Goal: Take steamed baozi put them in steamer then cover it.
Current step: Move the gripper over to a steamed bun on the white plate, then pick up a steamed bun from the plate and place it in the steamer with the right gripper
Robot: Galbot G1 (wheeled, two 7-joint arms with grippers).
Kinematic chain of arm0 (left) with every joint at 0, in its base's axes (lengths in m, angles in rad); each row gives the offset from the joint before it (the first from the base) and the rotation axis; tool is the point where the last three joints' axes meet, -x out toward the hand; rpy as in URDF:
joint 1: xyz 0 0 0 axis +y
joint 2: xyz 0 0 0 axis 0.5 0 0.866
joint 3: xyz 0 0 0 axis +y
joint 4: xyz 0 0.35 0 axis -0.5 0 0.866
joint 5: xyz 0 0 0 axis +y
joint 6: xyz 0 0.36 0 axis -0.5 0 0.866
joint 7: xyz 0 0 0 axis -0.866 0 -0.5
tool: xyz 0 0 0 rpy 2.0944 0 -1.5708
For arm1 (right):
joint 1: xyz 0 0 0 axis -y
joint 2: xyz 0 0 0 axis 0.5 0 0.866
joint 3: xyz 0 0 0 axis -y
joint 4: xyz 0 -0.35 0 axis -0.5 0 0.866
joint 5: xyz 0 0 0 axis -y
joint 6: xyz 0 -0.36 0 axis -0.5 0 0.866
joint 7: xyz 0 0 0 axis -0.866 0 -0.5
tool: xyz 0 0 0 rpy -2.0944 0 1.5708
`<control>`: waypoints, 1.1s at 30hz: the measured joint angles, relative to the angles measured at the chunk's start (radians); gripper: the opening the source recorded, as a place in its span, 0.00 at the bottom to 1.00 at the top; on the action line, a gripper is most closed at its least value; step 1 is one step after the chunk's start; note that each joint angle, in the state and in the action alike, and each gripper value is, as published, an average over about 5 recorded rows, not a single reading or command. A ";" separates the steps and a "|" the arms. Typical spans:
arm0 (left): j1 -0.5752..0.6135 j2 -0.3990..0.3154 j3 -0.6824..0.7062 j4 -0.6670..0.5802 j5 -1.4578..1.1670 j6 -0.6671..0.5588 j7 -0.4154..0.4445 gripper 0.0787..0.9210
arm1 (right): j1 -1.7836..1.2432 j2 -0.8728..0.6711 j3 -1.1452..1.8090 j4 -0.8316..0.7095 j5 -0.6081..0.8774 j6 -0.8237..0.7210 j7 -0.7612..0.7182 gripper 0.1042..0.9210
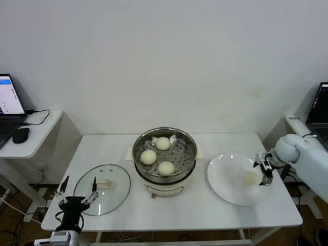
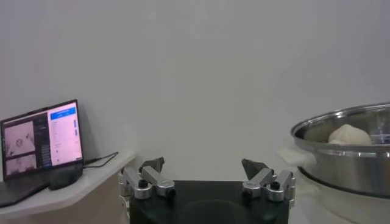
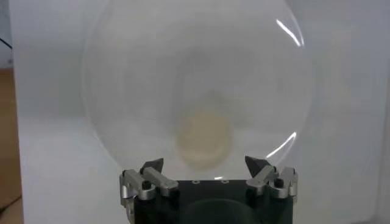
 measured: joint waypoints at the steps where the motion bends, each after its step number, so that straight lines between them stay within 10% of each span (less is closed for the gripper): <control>1: 0.000 0.000 0.000 0.001 0.000 0.000 0.000 0.88 | -0.003 0.007 0.003 -0.007 -0.004 0.001 0.002 0.88; 33: -0.002 0.000 0.003 0.005 0.017 -0.014 -0.003 0.88 | 0.072 0.019 -0.055 0.018 0.037 -0.059 0.013 0.59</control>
